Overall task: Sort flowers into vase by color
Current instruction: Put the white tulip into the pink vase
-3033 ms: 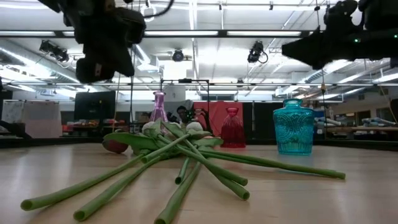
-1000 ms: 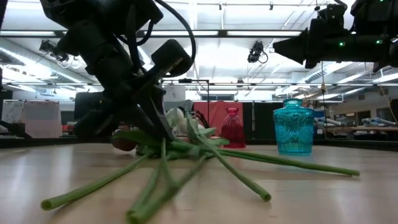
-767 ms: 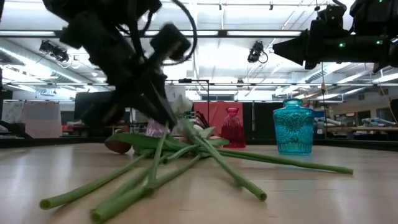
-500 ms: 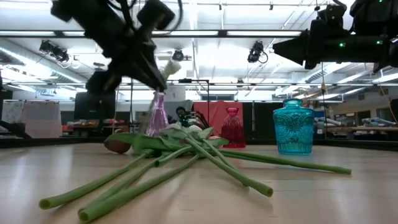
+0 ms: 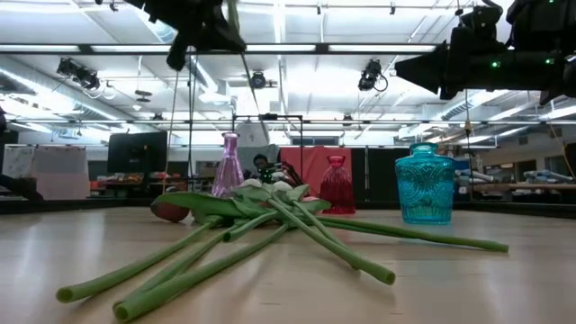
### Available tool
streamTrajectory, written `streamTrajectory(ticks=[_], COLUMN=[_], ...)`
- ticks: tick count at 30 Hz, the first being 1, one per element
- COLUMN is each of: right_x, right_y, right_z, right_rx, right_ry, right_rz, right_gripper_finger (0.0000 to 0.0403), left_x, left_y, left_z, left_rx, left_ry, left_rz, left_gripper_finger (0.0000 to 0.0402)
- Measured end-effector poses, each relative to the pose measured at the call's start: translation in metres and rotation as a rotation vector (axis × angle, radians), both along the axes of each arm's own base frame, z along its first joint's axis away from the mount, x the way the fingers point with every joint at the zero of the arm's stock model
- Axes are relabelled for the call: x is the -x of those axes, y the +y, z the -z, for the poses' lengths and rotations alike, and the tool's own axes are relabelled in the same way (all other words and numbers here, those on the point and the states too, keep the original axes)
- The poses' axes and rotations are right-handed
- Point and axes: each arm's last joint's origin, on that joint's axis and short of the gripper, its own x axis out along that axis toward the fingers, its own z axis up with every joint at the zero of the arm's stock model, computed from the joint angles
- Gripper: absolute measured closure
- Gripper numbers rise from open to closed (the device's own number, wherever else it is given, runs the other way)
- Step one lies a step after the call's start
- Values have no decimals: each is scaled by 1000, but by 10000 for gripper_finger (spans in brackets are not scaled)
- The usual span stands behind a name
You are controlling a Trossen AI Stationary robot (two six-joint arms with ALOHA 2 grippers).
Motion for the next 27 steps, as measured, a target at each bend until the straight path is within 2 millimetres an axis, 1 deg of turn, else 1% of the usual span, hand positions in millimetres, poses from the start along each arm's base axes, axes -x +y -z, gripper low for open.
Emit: streamTrajectory(ticks=[5, 6, 8, 11, 14, 17, 23, 27], right_x=[0, 0, 0, 0, -1, -1, -1, -1], right_y=[0, 0, 0, 0, -1, -1, -1, -1], right_z=[0, 0, 0, 0, 1, 1, 1, 1], right_rx=[-1, 0, 1, 1, -1, -1, -1, -1], right_ry=[0, -3, -5, -5, -2, 0, 0, 0], right_rz=[5, 5, 6, 6, 7, 7, 7, 7], right_gripper_finger=[216, 216, 216, 216, 216, 216, 216, 216], left_x=[30, 36, 43, 47, 48, 46, 29, 16], left_y=[15, 17, 21, 25, 30, 36, 44, 46], left_z=[-28, -30, -37, -41, -43, -39, -24, -15], left_rx=[-66, -73, -99, -137, -167, -164, -150, -137], left_ry=[62, 91, 94, 93, 102, 128, 199, 226], left_rz=[-76, -96, -132, -147, -168, -197, -207, -166], left_gripper_finger=[388, 388, 388, 388, 389, 389, 389, 389])
